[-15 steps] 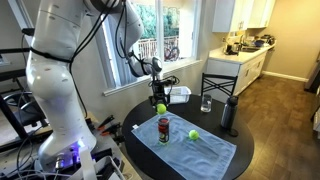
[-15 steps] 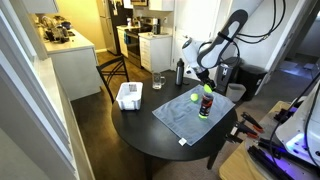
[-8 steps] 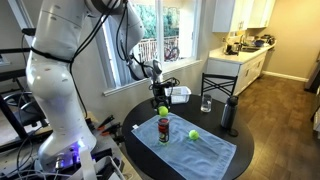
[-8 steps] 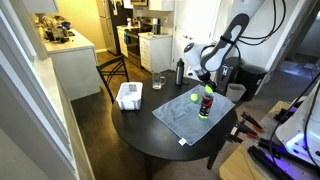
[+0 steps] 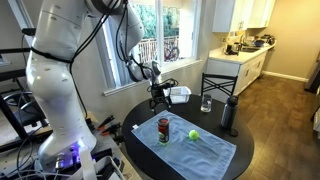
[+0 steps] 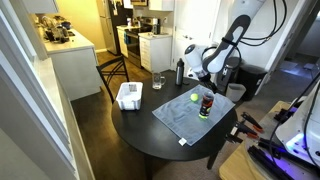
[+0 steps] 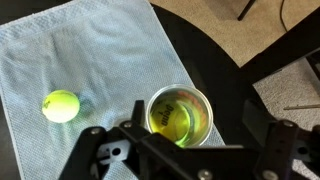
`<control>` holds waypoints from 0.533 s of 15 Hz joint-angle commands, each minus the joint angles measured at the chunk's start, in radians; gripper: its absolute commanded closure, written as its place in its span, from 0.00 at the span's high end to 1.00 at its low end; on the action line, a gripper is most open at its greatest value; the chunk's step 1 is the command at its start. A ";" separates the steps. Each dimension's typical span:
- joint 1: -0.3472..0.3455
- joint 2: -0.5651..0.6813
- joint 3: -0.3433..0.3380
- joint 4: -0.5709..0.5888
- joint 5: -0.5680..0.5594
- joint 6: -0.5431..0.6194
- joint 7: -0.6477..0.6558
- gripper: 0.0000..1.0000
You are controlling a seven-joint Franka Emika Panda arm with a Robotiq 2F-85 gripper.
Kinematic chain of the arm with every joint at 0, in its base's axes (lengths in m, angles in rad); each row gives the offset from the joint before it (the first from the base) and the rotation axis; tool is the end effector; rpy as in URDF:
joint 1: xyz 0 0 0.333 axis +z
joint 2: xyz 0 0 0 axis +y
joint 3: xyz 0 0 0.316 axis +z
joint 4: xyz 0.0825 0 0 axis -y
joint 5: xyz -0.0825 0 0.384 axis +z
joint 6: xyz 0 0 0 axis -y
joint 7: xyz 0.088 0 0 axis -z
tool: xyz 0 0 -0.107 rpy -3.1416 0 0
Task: Pick the tennis ball to the left and place it in the cylindrical container
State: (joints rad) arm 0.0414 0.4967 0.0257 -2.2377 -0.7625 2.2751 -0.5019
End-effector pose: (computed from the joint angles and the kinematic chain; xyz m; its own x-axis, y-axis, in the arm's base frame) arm 0.4886 0.0169 0.1192 0.2880 0.7670 -0.5733 0.9330 -0.3597 -0.0126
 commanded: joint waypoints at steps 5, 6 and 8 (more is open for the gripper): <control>-0.012 0.001 0.014 0.000 -0.005 -0.001 0.005 1.00; -0.012 0.001 0.014 0.000 -0.005 -0.001 0.005 1.00; -0.012 0.001 0.014 0.000 -0.005 0.000 0.005 1.00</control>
State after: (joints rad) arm 0.0414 0.4967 0.0274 -2.2404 -0.7625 2.2800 -0.5000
